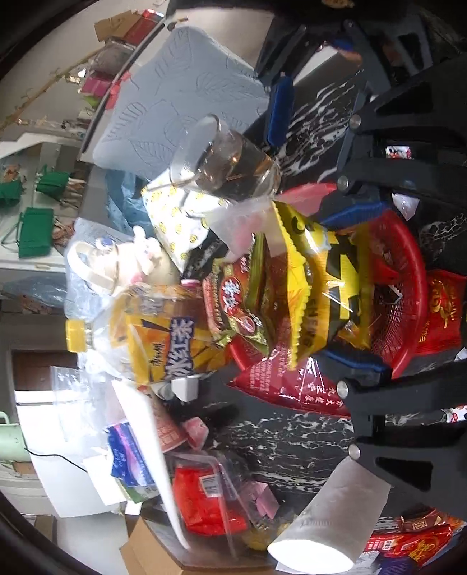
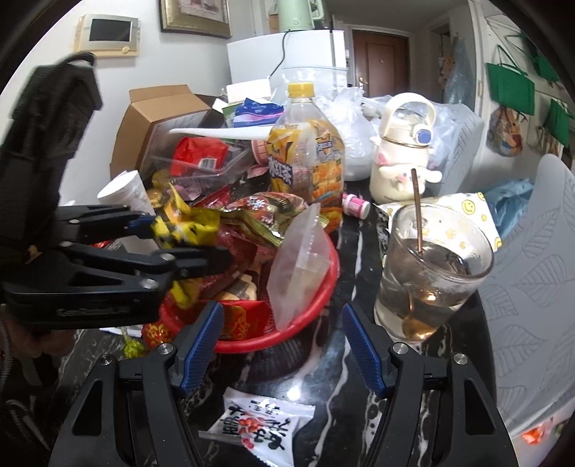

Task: Organize snacks
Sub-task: 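Open the right gripper over the basket while the left releases the yellow bag into it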

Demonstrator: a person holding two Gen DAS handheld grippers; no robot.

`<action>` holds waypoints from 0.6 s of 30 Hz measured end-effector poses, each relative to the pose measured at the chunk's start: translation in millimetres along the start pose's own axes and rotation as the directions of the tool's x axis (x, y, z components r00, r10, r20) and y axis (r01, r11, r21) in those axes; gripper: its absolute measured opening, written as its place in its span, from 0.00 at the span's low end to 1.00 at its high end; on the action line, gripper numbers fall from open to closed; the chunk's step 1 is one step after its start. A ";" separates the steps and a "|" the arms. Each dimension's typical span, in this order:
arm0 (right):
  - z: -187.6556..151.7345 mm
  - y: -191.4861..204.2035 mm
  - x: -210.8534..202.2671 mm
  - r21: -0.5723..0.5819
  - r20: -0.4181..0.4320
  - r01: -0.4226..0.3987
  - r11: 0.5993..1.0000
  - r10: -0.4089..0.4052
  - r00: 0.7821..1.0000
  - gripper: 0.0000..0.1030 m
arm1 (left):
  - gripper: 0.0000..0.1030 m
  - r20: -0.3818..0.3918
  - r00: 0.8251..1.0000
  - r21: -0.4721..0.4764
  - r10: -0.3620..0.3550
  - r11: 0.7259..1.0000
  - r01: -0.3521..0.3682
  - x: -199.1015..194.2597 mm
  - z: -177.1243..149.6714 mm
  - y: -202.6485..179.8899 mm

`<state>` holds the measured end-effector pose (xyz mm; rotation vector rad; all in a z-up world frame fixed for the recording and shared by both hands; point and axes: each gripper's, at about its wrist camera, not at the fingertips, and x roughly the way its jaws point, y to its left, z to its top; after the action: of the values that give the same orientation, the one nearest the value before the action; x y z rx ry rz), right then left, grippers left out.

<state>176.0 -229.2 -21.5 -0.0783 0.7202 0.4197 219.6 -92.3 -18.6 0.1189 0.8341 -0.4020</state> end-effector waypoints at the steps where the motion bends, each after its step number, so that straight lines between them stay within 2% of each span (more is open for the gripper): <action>1: 0.0 -0.4 -0.4 0.001 0.001 0.001 1.000 -0.001 1.000 0.67 | 0.64 0.002 1.000 -0.002 0.012 1.000 -0.012 1.0 -0.8 0.0; 4: -0.7 -1.6 -0.6 0.004 0.000 0.006 1.000 -0.006 1.000 0.67 | 0.71 0.014 1.000 -0.006 0.022 1.000 -0.022 -1.3 -3.2 0.0; 18: -2.0 6.0 -1.4 -0.011 -0.003 -0.008 1.000 0.008 1.000 0.67 | 0.71 -0.001 0.999 -0.047 0.034 0.998 -0.034 -17.4 -17.5 13.8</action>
<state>171.3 -224.7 -21.6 -0.0859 0.7216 0.4316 202.4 -69.9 -18.1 0.0896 0.8402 -0.3505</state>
